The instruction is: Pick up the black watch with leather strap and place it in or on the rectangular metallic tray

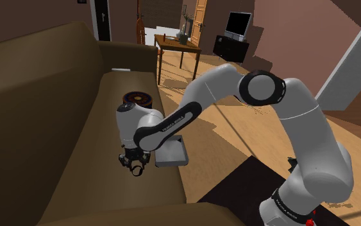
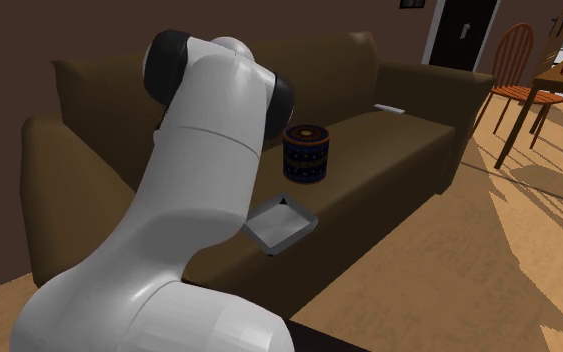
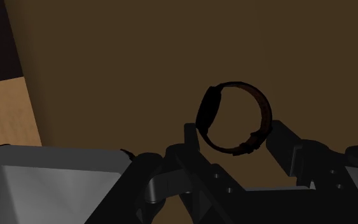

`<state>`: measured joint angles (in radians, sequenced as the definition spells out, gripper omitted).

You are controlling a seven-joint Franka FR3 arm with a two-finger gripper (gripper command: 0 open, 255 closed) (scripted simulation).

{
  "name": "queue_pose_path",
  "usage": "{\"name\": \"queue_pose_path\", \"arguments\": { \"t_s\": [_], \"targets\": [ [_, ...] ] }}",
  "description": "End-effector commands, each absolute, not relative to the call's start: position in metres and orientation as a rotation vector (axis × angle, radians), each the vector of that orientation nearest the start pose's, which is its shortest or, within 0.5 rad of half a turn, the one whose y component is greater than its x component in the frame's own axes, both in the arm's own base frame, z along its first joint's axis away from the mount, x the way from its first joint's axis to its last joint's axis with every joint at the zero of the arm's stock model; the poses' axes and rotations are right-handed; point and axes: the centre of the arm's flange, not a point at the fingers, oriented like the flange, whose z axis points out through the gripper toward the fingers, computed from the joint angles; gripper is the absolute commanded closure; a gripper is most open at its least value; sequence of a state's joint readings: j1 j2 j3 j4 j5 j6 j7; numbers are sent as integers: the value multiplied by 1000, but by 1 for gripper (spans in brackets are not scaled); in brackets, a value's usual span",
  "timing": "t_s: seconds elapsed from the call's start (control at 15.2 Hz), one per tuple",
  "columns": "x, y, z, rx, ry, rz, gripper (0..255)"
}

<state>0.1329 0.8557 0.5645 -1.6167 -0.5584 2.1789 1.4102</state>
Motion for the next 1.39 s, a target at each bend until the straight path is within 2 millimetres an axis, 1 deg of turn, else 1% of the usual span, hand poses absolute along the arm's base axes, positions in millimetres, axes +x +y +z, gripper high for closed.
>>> {"name": "queue_pose_path", "arguments": {
  "t_s": [0.0,0.66,1.32],
  "targets": [
    [554,383,178,-3153,782,95,255],
    [554,383,229,-3153,782,95,255],
    [585,254,235,-3153,782,95,255]
  ]
}}
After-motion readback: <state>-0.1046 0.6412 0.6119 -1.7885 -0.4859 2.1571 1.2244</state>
